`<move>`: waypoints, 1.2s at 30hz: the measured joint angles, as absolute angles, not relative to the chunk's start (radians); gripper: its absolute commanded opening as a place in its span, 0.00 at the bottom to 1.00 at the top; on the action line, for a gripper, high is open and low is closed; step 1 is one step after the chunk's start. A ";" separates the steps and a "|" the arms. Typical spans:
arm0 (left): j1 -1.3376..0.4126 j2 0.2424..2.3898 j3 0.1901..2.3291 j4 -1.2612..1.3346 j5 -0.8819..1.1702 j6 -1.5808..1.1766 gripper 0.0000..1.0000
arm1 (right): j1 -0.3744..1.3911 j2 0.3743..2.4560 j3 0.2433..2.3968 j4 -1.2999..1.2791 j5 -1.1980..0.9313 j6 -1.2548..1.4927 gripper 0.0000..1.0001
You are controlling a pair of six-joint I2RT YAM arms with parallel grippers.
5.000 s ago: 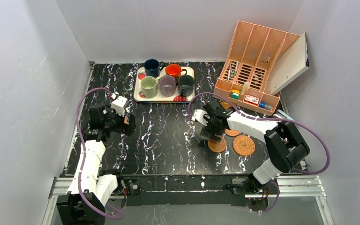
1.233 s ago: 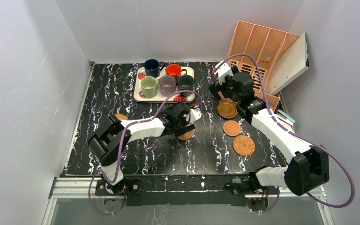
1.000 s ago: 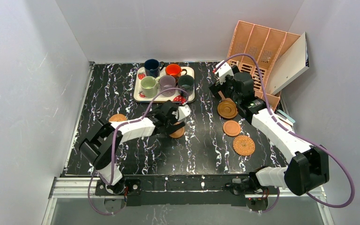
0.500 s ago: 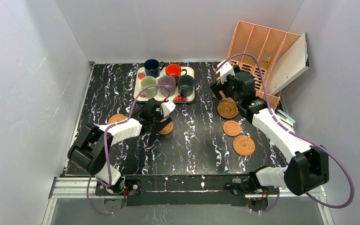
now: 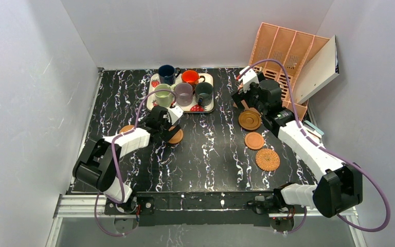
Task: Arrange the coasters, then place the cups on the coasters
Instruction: Move the coaster to the center of the board.
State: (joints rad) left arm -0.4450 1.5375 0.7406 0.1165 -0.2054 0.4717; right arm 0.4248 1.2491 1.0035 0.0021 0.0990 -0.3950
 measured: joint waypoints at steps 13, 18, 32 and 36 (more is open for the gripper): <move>-0.395 1.483 0.704 0.078 -0.202 0.492 0.98 | 0.425 1.238 1.003 0.002 0.093 -0.395 0.99; -0.381 1.452 0.691 0.036 -0.191 0.506 0.98 | 0.425 1.238 1.003 0.002 0.093 -0.395 0.99; -0.375 1.329 0.641 -0.098 -0.184 0.499 0.98 | 0.425 1.238 1.003 0.002 0.082 -0.395 0.99; -0.348 1.306 0.645 -0.074 -0.224 0.460 0.98 | 0.425 1.238 1.003 0.002 0.082 -0.395 0.99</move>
State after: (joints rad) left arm -0.3485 1.3064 0.6449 -0.0738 -0.2237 0.4599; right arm 0.4248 1.2385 1.0031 0.0017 0.0822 -0.3950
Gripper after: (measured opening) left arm 0.981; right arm 0.985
